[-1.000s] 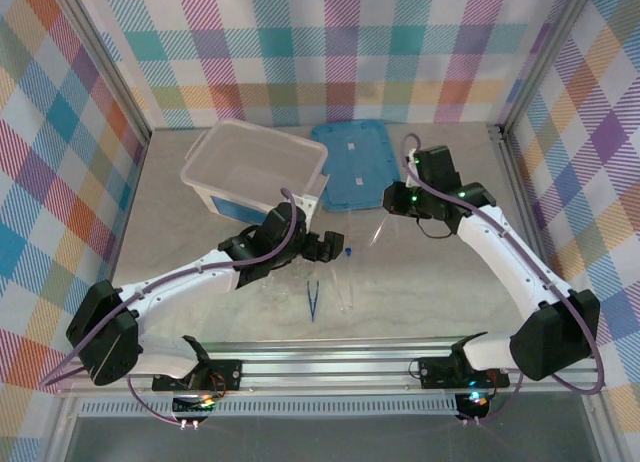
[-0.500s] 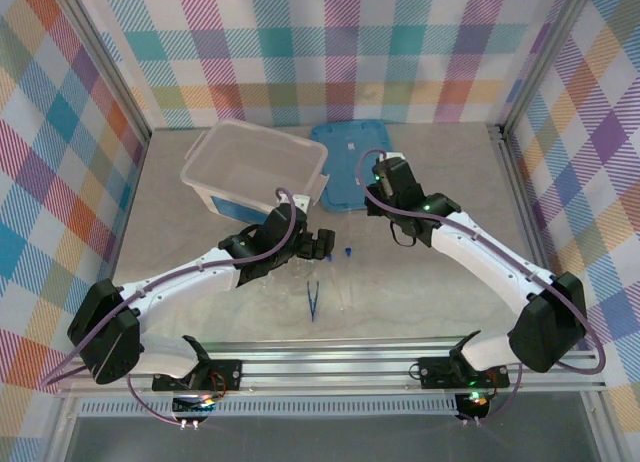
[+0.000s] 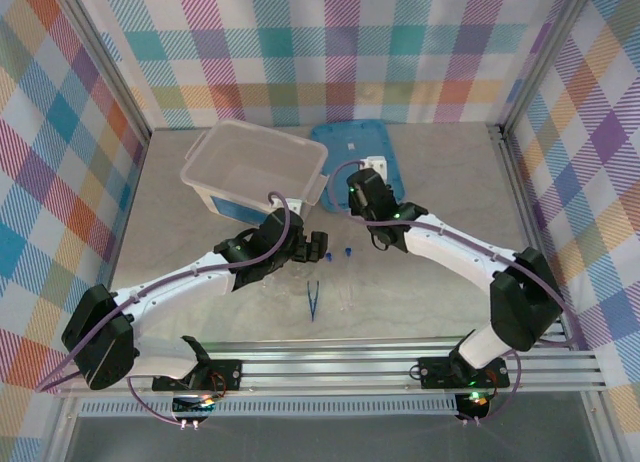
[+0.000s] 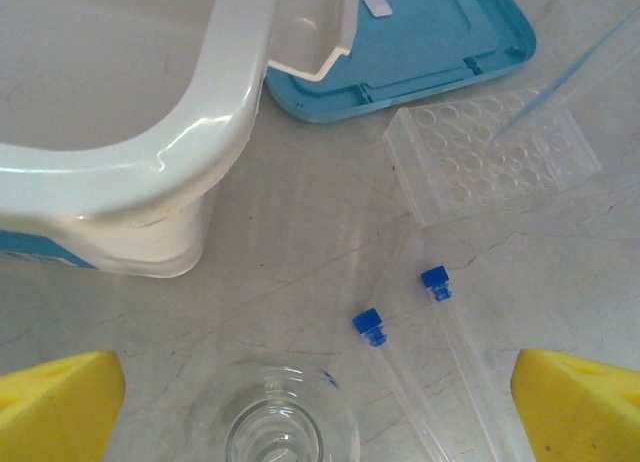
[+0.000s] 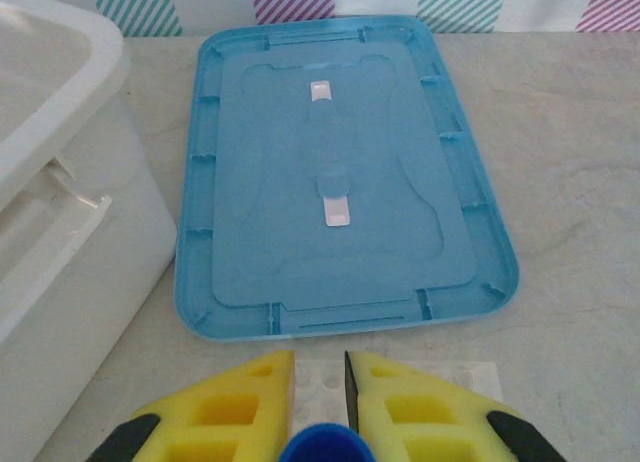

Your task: Organize the chemistry lab equipment

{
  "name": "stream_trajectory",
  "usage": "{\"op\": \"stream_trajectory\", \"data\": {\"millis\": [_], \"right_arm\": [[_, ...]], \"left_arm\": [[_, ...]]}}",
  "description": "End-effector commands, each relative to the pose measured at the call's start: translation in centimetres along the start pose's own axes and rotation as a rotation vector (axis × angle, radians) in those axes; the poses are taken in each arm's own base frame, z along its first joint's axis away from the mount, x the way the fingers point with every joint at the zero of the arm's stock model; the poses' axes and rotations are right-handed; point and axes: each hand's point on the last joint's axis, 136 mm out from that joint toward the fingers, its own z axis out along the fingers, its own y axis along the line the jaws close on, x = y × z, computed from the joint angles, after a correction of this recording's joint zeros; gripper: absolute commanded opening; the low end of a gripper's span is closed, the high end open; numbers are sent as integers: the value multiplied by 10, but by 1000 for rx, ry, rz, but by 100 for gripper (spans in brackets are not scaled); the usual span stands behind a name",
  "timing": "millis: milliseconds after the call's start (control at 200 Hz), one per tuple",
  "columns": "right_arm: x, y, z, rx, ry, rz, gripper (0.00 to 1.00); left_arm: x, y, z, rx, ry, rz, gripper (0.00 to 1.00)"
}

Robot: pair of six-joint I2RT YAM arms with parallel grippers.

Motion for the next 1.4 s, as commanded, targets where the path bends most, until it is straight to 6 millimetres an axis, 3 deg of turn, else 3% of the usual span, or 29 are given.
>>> {"op": "stream_trajectory", "data": {"millis": [0, 320, 610, 785, 1395], "right_arm": [[-19, 8, 0, 5, -104, 6, 4], [-14, 18, 21, 19, -92, -24, 5], [-15, 20, 25, 20, -91, -23, 6], [-17, 17, 21, 21, -95, -19, 7], [-22, 4, 34, 59, -91, 1, 7]], "left_arm": [[5, 3, -7, -11, 5, 6, 99], [1, 7, -12, -18, -19, 0, 99], [2, 10, -18, -20, -29, -2, 99], [5, 10, -16, -17, -19, -6, 99], [9, 11, -15, -13, -14, -11, 99]]}}
